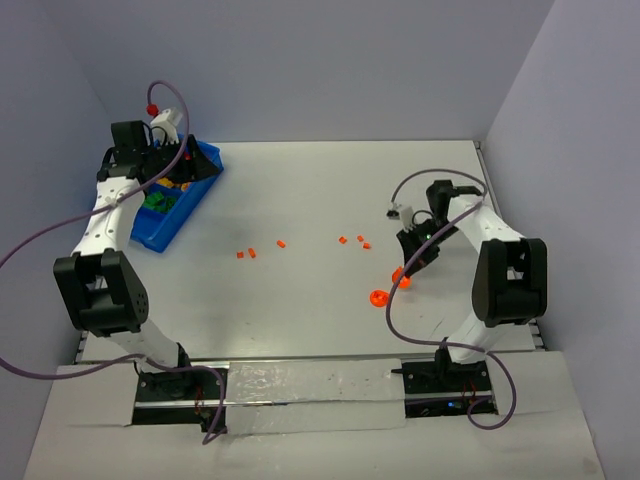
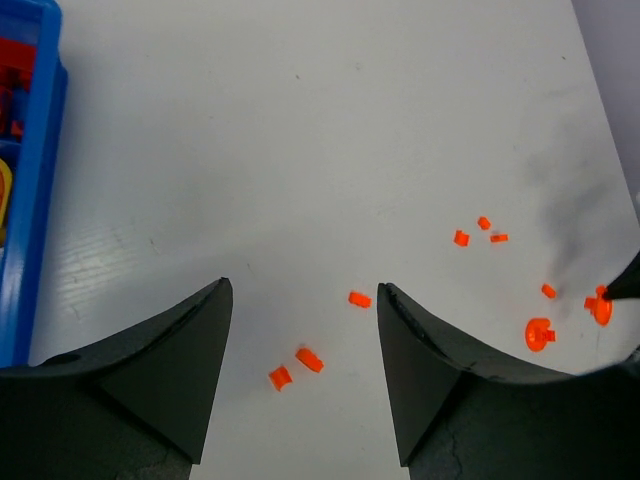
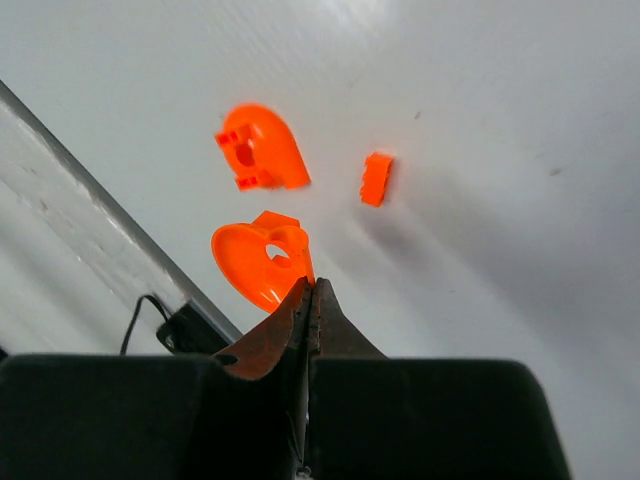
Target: Sort the legos into containers by color
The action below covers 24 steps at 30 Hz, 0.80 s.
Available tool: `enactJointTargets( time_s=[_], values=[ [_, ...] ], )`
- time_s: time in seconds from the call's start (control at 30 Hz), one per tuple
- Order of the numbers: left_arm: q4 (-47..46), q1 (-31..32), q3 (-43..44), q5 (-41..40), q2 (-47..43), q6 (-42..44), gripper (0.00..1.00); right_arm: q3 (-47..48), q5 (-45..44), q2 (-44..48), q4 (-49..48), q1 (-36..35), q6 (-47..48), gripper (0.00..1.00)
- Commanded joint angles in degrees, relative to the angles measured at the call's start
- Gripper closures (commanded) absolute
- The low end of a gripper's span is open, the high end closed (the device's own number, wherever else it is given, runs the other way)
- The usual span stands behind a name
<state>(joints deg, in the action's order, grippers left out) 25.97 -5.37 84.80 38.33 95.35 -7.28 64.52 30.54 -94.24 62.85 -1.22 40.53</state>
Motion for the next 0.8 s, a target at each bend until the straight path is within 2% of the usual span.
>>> enactJointTargets(
  time_s=[0.0, 0.13, 0.2, 0.27, 0.4, 0.5, 0.77],
  values=[
    [-0.5, -0.1, -2.3, 7.4, -6.2, 1.3, 0.30, 8.5, 5.4, 3.9, 1.9, -0.2, -2.9, 1.00],
    [-4.2, 0.9, -10.2, 14.0, -10.0, -1.7, 0.25, 13.1, 7.4, 4.3, -6.0, -4.7, -11.1, 1.00],
    [-5.9, 2.3, -13.4, 14.7, -11.8, -2.6, 0.20, 14.5, 8.4, 3.5, -9.7, -7.7, -15.1, 1.00],
    [-8.1, 4.7, -16.6, 14.5, -14.0, -3.6, 0.19, 15.9, 9.1, 2.1, -14.7, -11.9, -20.1, 1.00],
    [-11.1, 10.9, -20.9, 11.8, -15.8, -7.0, 0.19, 19.0, 6.1, 0.1, -22.2, -18.0, -27.4, 1.00],
    [-13.7, 15.7, -23.3, 8.8, -15.8, -9.3, 0.24, 21.0, 3.4, -2.0, -25.2, -20.6, -31.9, 1.00],
    [-16.4, 23.5, -22.9, -0.1, -12.5, -12.8, 0.27, 26.4, -4.2, -6.2, -25.9, -28.6, -38.0, 1.00]
  ],
)
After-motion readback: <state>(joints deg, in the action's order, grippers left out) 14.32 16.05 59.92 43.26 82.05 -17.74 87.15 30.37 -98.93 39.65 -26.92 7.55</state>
